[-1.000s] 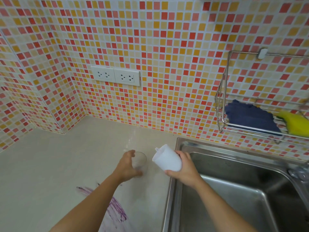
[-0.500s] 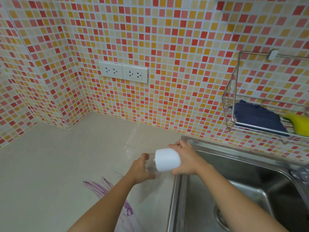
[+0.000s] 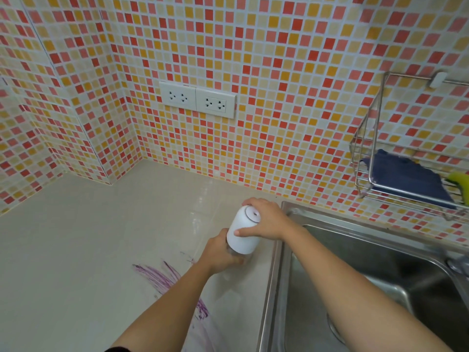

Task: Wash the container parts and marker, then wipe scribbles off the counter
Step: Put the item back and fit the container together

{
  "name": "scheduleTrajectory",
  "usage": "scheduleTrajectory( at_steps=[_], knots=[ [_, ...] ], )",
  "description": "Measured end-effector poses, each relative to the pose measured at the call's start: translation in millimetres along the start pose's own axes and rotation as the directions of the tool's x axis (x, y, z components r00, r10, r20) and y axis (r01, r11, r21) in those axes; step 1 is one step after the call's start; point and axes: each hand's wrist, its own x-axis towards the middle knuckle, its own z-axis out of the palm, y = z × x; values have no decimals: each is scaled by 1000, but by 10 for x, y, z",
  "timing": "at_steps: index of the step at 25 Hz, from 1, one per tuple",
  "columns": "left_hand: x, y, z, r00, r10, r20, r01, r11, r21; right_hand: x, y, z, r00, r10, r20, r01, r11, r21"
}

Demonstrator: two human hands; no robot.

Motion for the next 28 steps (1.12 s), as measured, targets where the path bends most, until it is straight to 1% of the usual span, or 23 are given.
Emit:
scheduleTrajectory(
  at_steps=[2,3,4,7,9,10,11,14,17,21,23,25,28],
  knots=[
    [6,-21,8,1000,-19,-19,18,999,-50,27,-5,-68,995,46,85,-52,996,77],
    [6,-37,10,999,-31,-25,29,997,-74,31,0,-110,991,59,123,-70,993,91],
    [5,-47,14,999,-37,-27,35,996,-86,27,7,-143,989,67,133,-79,993,87],
    [9,-63,22,999,-29,-28,27,996,-83,5,-19,-103,997,68,29,-69,996,63],
    [8,-51,21,1000,-10,-19,9,997,-77,2,-23,-11,999,33,-10,-33,999,33],
    [8,-42,19,1000,6,-12,-7,997,-72,6,-9,20,1000,25,-1,-25,998,56],
    [11,-43,15,1000,24,-6,-24,998,-63,11,8,29,999,34,20,-36,992,120],
    [26,-91,12,999,38,-1,-38,998,-57,-9,85,20,988,125,92,-150,921,359],
    [23,-133,15,999,38,9,-37,997,-62,-29,150,60,981,174,81,-191,860,474],
    [37,-182,1,999,44,25,-42,997,-68,-47,197,158,980,186,69,-194,833,518],
    [55,-215,-10,998,45,44,-43,998,-53,-57,222,229,980,190,64,-196,840,507],
    [52,-225,-48,996,35,80,-35,999,0,-52,266,324,980,191,57,-194,849,491],
    [46,-224,-191,993,13,120,-25,995,98,-78,329,410,979,199,54,-196,820,537]
  ],
)
